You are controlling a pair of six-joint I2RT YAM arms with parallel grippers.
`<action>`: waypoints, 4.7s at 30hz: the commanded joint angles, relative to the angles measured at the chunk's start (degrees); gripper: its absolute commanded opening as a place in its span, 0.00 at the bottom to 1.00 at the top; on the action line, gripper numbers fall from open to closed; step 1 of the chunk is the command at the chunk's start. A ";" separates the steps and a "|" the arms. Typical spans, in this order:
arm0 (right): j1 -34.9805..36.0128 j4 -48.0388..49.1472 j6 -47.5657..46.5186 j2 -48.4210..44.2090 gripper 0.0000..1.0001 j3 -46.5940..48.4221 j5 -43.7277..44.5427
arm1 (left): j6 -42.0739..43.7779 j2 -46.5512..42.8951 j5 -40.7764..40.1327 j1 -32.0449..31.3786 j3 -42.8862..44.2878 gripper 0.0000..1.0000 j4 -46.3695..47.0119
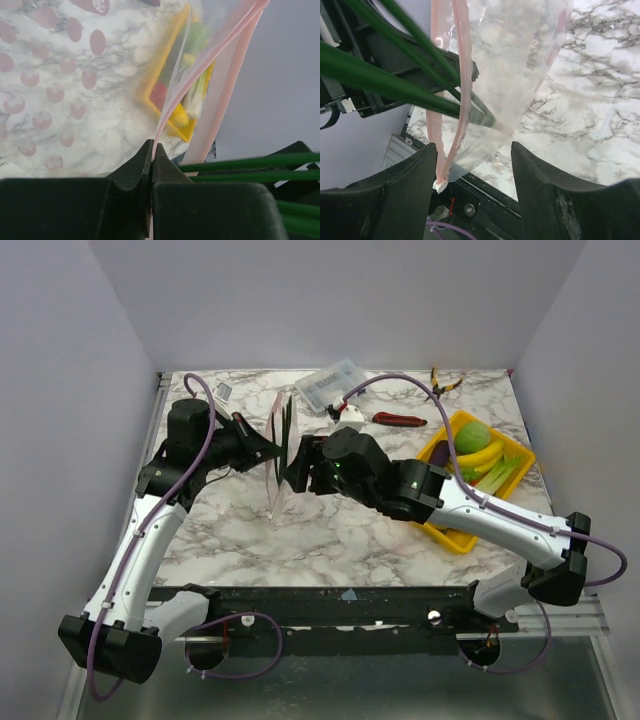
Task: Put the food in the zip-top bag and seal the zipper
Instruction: Place the fake vegetable in the zipper food storage bag, then adjust the zipper food storage bag at the center of the board, then pick up the fake vegetable from the bin.
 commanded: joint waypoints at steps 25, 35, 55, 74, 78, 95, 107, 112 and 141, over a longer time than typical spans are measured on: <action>-4.80 -19.20 -5.88 13.29 0.00 31.04 -21.31 | 3.44 4.48 -14.87 0.57 30.64 0.00 -33.54; -4.93 -8.14 -2.95 14.29 0.00 22.89 -25.36 | 5.80 8.20 -21.21 0.86 32.35 0.00 -37.21; -5.98 32.95 14.19 1.09 0.00 -18.33 -27.83 | 19.74 7.99 -19.68 0.39 21.90 0.00 -27.76; -6.71 -5.13 -4.01 -13.06 0.82 -12.43 8.29 | 23.82 13.24 -6.84 -7.18 12.51 0.00 -13.76; -10.25 -10.16 -3.26 -19.80 1.00 -16.95 16.69 | 24.42 13.58 -4.89 -7.80 10.79 0.00 -12.34; -62.69 -6.70 -2.33 -15.92 0.72 -33.08 2.65 | 25.15 10.40 -2.55 -8.02 5.15 0.00 -9.48; -74.01 3.54 -3.74 -7.38 0.68 -35.31 -1.29 | 24.97 9.53 -1.36 -8.12 4.40 0.00 -8.81; -76.59 5.03 -4.61 -6.44 0.68 -36.95 -3.83 | 25.15 9.38 -1.60 -8.38 4.34 0.00 -8.88; -82.41 13.79 -8.44 -8.14 0.23 -40.66 -15.72 | 26.72 10.01 -4.86 -8.82 5.03 0.00 -10.10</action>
